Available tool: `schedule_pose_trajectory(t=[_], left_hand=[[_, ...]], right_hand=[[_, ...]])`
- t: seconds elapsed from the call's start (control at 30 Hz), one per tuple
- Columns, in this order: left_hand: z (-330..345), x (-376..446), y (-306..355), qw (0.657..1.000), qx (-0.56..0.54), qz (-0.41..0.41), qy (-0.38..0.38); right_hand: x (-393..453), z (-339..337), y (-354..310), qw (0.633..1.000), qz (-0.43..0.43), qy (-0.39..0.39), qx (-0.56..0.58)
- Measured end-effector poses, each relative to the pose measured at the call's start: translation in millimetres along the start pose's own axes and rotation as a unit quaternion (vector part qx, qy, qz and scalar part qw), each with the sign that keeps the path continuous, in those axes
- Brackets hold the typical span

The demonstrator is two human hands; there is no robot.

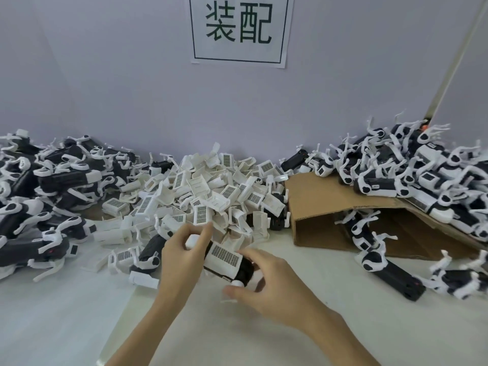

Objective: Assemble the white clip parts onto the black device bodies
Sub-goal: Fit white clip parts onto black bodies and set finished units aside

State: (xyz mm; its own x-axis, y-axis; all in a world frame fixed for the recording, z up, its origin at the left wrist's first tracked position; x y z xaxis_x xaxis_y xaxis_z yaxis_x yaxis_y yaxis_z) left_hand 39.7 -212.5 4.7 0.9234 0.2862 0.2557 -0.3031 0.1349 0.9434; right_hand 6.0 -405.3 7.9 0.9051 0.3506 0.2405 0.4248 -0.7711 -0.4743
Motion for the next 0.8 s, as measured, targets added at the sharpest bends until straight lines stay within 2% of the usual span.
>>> schedule_pose_trajectory(t=[0.13,0.2,0.23,0.3,0.33,0.37,0.43,0.53,0.63,0.8], left_hand=[[0,1,9,0.998,-0.001,0.055,0.003],[-3,6,16,0.991,0.064,0.119,0.018],[-7,8,18,0.978,0.128,0.159,0.032],[-17,13,17,0.924,0.312,0.212,0.061],[-22,14,15,0.887,0.405,0.213,0.069],[-26,15,12,0.851,0.483,0.197,0.066],[-32,16,7,0.808,0.569,0.140,0.058],[-39,22,6,0.790,0.608,0.061,0.052],[-46,30,6,0.772,0.633,0.046,0.034],[-57,35,1,0.766,0.641,0.048,0.012]], right_hand=[[26,-46,10,0.999,-0.001,0.020,-0.026],[46,-92,25,0.991,0.022,0.101,0.084],[55,-117,36,0.971,0.044,0.157,0.173],[69,-156,59,0.908,0.090,0.195,0.359],[71,-166,68,0.883,0.107,0.180,0.419],[71,-167,75,0.877,0.126,0.160,0.435],[67,-148,80,0.890,0.151,0.126,0.412],[54,-98,79,0.888,0.152,0.089,0.426],[39,-53,74,0.882,0.164,0.045,0.439],[23,-11,75,0.873,0.193,0.068,0.443]])
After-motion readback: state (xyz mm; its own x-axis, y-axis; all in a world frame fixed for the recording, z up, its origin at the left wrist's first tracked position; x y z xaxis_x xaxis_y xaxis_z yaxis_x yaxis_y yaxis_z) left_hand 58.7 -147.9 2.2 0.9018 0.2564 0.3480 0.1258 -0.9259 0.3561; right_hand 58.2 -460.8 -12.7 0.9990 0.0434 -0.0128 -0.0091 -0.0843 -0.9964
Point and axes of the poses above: each hand's wrist, its own x-axis towards the middle knuckle, its own z-axis out of the palm, y = z × x, the point moved 2 cm from there along x, towards the middle knuckle, and after that the axes turned 15 degrees about -x, right-handed, at the moved point
